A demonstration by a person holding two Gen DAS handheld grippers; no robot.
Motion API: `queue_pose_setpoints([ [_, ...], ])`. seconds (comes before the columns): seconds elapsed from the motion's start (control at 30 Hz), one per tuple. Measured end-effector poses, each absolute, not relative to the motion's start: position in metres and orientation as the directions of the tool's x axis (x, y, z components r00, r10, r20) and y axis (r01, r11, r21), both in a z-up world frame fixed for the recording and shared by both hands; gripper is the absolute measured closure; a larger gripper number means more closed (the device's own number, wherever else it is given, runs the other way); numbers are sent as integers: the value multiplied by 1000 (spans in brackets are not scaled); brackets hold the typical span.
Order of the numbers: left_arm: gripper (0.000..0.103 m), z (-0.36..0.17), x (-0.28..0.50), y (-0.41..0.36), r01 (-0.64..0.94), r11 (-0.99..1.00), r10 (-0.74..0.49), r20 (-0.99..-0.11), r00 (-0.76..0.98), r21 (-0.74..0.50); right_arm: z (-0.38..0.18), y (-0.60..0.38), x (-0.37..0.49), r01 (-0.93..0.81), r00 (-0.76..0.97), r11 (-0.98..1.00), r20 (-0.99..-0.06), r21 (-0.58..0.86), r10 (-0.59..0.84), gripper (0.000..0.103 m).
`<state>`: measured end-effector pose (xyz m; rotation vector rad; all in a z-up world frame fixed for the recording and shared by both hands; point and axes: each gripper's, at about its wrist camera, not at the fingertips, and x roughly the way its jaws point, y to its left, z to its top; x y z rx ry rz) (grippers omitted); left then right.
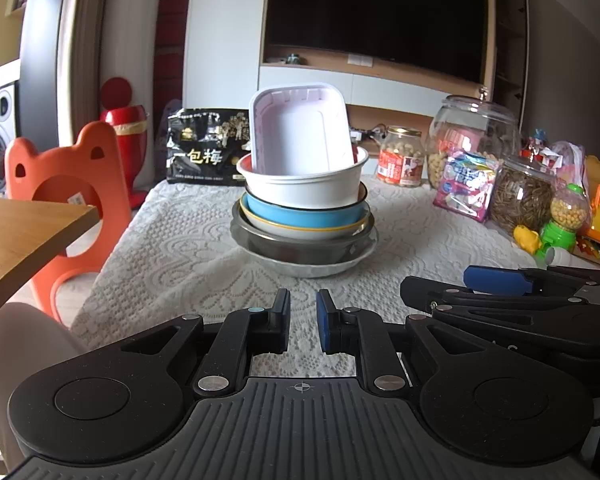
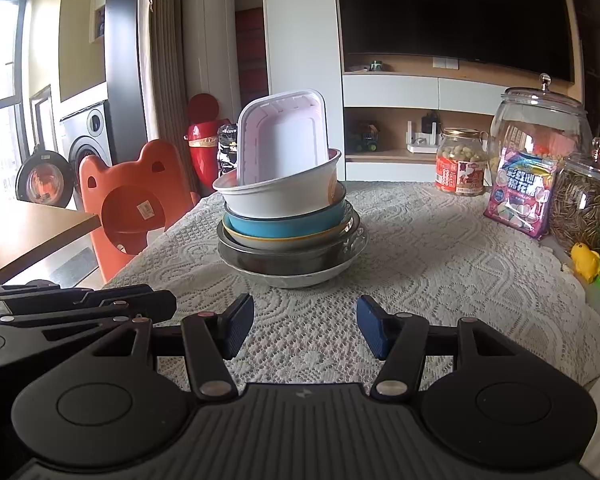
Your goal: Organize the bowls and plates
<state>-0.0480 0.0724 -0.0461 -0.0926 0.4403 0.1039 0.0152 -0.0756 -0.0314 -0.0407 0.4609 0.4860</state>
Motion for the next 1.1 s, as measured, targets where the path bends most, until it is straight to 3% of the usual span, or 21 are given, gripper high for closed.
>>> queue_pose_setpoints([
  [1.1, 86, -47, -47, 74, -121, 990, 76, -435, 897, -77, -33, -76, 15, -461, 782, 885, -439, 70, 442, 45],
])
